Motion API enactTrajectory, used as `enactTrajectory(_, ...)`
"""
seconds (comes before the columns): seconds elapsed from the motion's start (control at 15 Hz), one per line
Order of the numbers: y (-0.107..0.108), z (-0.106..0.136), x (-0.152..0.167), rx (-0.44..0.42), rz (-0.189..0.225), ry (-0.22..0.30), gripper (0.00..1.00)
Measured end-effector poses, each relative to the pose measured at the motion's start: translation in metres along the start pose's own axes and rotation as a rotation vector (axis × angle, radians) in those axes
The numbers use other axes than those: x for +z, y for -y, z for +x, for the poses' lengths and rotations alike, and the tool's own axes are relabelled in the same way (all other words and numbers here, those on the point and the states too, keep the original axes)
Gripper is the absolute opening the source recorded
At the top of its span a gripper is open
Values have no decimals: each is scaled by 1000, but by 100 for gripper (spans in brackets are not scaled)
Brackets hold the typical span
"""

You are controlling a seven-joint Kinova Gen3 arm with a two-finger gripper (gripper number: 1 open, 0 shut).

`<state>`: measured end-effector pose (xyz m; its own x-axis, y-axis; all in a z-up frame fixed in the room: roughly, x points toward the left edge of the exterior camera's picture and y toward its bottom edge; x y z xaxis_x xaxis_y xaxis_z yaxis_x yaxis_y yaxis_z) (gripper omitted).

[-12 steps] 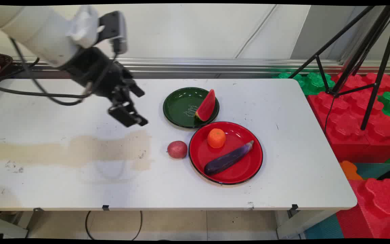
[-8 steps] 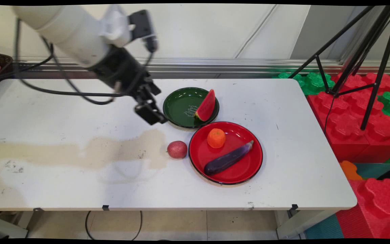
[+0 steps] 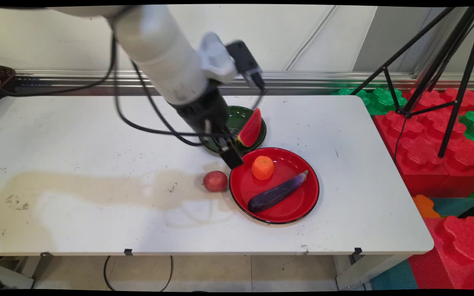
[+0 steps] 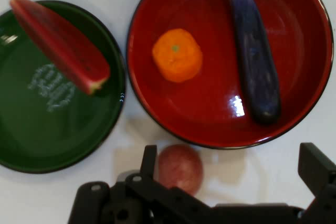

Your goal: Pick up the eggplant from the red plate

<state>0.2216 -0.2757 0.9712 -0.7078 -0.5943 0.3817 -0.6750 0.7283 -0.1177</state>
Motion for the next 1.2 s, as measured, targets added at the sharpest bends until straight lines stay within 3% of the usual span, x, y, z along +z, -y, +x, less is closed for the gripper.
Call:
enactTrajectory(0.67, -43, 44, 84, -62, -13, 118, 100)
enactTrajectory(1.2, -52, 58, 152, -83, -11, 159, 100)
